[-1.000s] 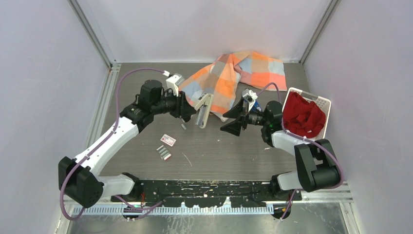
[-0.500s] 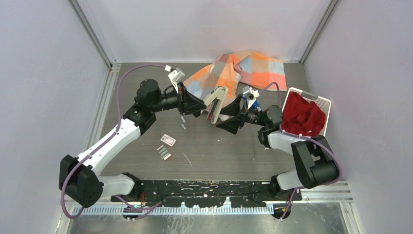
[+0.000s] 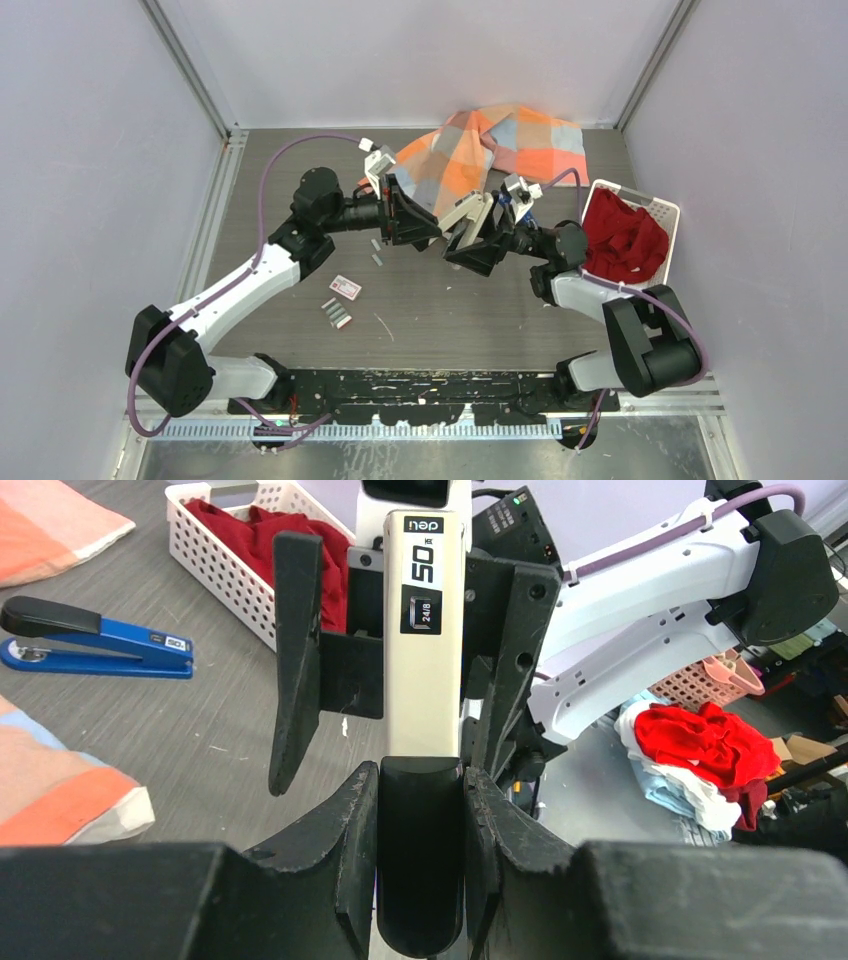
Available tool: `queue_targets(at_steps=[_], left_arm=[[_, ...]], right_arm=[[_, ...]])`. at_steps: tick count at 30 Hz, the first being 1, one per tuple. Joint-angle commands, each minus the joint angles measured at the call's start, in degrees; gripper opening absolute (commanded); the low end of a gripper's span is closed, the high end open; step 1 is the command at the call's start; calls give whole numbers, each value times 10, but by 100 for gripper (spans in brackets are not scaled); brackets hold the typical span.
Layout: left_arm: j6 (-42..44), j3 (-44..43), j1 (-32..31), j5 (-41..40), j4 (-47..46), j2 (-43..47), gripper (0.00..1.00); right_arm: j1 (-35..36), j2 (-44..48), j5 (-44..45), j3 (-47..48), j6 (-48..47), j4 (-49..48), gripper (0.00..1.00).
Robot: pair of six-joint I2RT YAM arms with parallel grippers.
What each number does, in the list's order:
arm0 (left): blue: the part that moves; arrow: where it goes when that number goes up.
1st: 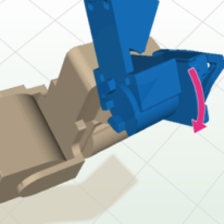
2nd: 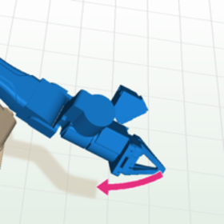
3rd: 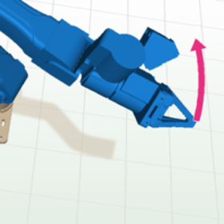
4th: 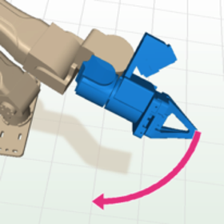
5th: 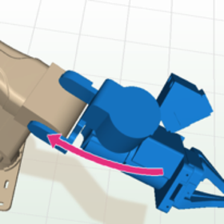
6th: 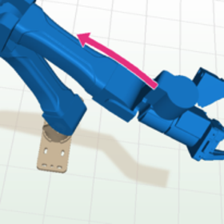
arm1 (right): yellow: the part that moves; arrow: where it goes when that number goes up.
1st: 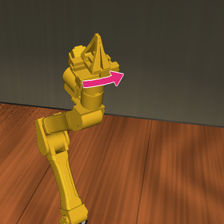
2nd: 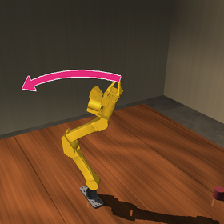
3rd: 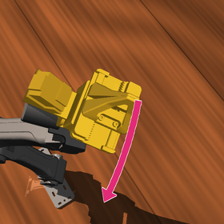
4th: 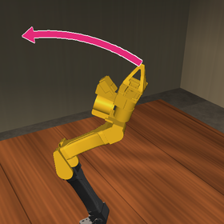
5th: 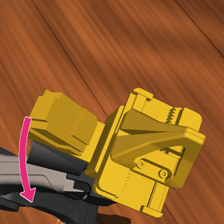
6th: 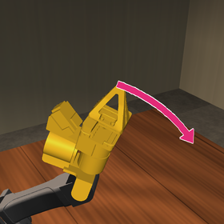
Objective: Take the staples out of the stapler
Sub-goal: Unload the staple at the center of the board.
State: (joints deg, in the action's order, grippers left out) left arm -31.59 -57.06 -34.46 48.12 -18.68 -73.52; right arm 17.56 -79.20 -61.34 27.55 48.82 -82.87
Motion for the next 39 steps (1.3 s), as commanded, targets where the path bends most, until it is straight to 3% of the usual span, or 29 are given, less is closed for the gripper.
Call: queue_targets(at_steps=[1, 10, 16, 20, 31, 39], left_arm=[[-8, -15, -3, 17, -84, 12, 0], [-5, -12, -4, 13, -89, -4, 0], [2, -6, -4, 21, -88, -6, 0], [7, 10, -4, 34, -93, -9, 0], [8, 46, -10, 43, -98, -17, 35], [28, 43, -10, 60, -64, -16, 44]], right_arm=[[1, 36, 2, 9, 14, -66, 94], [5, 39, -13, 17, -28, -13, 60], [6, 46, -20, 22, -35, -6, 20], [5, 54, -25, 24, -39, 1, 4], [5, 57, -27, 27, -43, 16, 1], [5, 56, -31, 29, -48, 24, 1]])
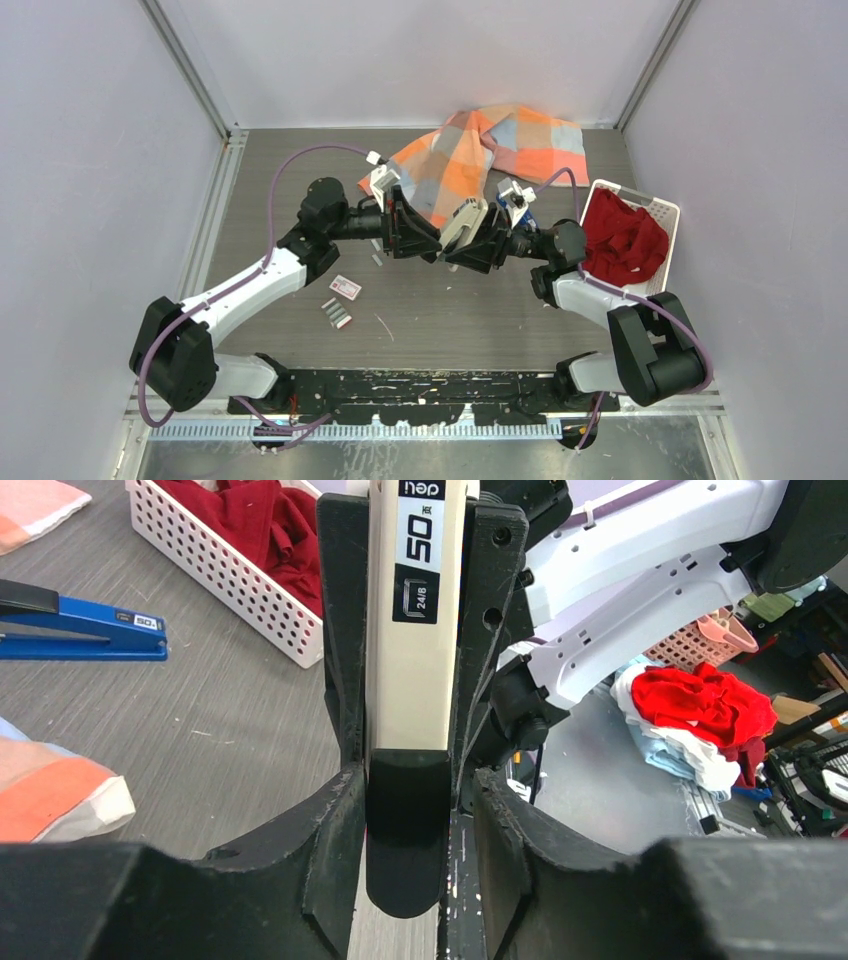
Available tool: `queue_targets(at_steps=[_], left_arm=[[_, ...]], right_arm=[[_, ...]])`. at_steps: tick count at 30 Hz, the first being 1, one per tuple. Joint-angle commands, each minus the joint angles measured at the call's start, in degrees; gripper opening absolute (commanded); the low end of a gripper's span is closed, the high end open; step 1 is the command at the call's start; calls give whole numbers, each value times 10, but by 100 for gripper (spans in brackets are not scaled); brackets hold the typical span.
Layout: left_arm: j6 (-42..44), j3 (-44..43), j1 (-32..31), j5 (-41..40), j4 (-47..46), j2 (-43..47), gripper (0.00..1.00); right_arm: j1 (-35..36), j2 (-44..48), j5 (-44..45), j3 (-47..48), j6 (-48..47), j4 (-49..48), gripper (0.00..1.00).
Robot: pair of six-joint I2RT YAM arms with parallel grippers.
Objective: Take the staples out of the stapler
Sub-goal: Unload the staple at the center of the board.
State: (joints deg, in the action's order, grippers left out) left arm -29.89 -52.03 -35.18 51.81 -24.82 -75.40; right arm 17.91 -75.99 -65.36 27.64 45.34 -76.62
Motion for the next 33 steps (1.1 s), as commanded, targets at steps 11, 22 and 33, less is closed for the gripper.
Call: queue_targets(at_steps=[11, 22, 33], left_arm=[[42, -15, -9, 30, 38, -6, 52], [146, -54, -13, 44, 149, -13, 0], [604, -66, -3, -93, 469, -18, 0]], right_arm=[[1, 20, 5, 31, -22, -26, 1], [2, 16, -23, 49, -112, 86, 1], [-14, -56, 160, 220, -925, 908, 1]])
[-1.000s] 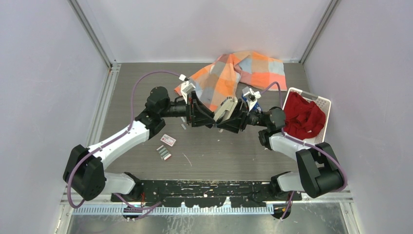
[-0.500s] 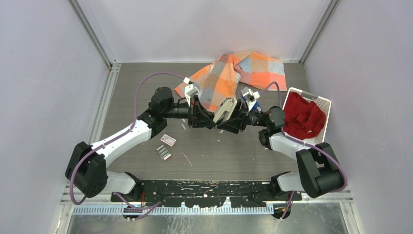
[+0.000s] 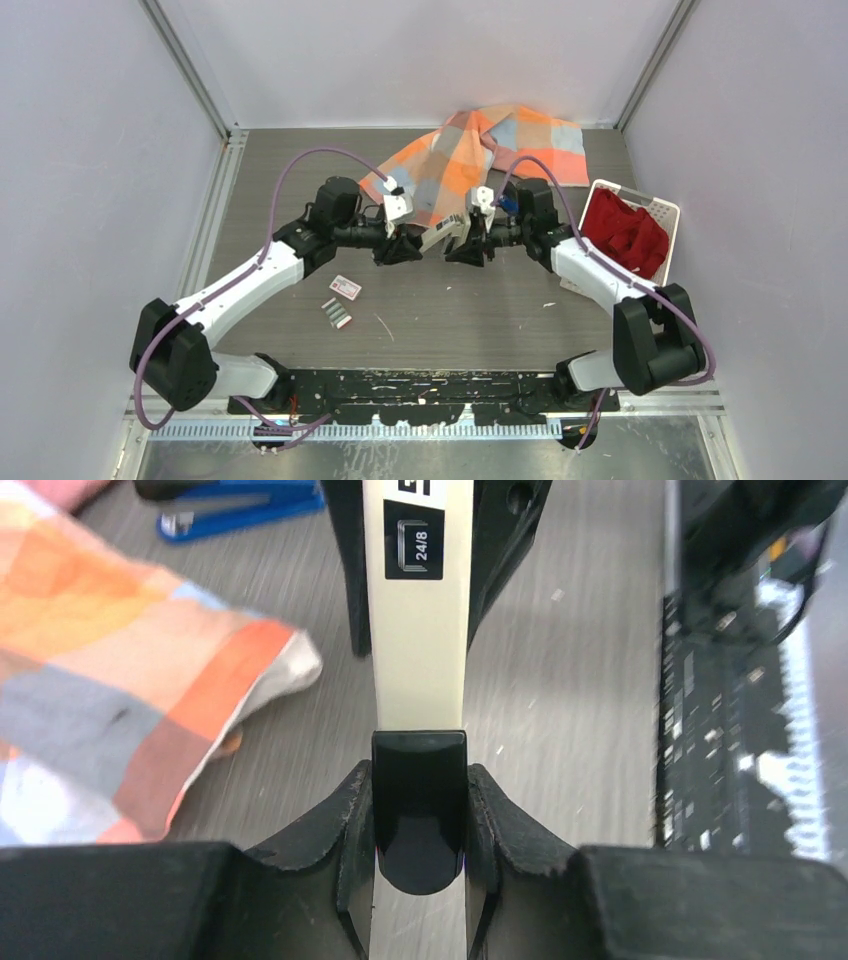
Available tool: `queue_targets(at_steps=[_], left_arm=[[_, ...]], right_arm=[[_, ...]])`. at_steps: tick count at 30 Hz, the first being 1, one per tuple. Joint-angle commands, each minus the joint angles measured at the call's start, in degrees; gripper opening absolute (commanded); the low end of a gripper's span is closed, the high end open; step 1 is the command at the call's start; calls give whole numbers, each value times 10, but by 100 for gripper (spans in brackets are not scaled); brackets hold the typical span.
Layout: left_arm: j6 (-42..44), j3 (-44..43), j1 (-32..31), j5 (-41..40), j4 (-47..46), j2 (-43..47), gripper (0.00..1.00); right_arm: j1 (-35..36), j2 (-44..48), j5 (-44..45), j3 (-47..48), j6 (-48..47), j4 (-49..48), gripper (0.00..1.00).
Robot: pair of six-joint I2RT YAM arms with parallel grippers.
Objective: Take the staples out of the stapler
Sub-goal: Unload the staple at the center of the board.
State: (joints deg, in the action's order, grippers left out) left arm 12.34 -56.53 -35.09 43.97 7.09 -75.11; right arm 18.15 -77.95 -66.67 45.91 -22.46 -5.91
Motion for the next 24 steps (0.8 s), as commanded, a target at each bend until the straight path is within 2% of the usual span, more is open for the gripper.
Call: queue_targets(at_steps=[1, 3, 8, 18, 24], left_arm=[[194, -27, 2, -19, 165, -36, 0], [215, -44, 16, -27, 200, -68, 0], [230, -71, 36, -101, 256, -111, 0], [250, -84, 36, -203, 308, -118, 0], [248, -94, 36, -225, 322, -122, 0]], right_arm=[[-17, -50, 202, 42, -260, 207, 1], [-20, -73, 254, 51, -275, 219, 1], [-42, -92, 314, 68, -293, 246, 1], [-53, -86, 395, 82, -304, 277, 1], [-52, -79, 401, 84, -298, 279, 1]])
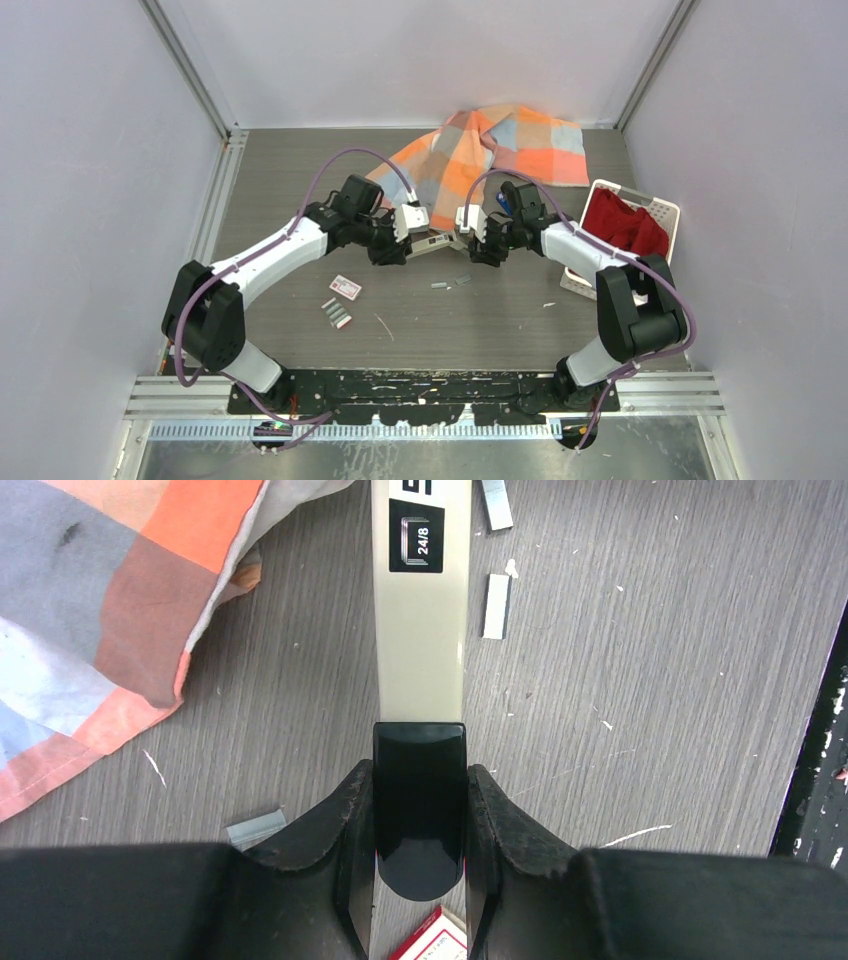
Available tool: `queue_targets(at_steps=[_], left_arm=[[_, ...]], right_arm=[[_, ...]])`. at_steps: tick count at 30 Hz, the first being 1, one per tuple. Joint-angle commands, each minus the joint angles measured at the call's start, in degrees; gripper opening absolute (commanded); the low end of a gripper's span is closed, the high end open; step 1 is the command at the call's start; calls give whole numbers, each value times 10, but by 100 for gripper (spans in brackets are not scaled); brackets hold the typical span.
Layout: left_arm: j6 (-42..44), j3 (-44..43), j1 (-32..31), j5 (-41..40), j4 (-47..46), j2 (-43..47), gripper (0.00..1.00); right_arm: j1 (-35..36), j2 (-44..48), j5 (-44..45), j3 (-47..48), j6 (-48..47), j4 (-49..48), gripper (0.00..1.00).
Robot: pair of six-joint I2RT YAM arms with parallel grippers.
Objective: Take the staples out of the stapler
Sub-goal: Unload the staple at the center of the board, then place the stapler at the center of the board.
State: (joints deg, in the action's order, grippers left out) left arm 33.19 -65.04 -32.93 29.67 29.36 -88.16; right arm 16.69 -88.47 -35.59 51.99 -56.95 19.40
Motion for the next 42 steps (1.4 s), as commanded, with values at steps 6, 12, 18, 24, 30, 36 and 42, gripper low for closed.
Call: queue_targets(at_steps=[6, 12, 18, 24, 30, 36, 42], left_arm=[[39, -11, 7, -105, 116, 16, 0], [-25, -14, -6, -67, 89, 40, 0], [-234, 68, -32, 26, -120, 124, 0], [-482, 205, -102, -13, -434, 188, 0], [-555, 236, -145, -77, -544, 178, 0], [-600, 262, -156, -112, -629, 173, 0], [-607, 284, -153, -122, -644, 196, 0]], right_arm=[[-37, 39, 89, 21, 47, 33, 1], [-37, 63, -30, 25, 50, 69, 1], [-29, 102, -320, 20, 142, 52, 1], [-12, 119, -401, -28, 350, -128, 6], [-4, 128, -443, -37, 406, -166, 29], [-1, 133, -474, -39, 410, -166, 69], [-1, 140, -458, -36, 376, -133, 88]])
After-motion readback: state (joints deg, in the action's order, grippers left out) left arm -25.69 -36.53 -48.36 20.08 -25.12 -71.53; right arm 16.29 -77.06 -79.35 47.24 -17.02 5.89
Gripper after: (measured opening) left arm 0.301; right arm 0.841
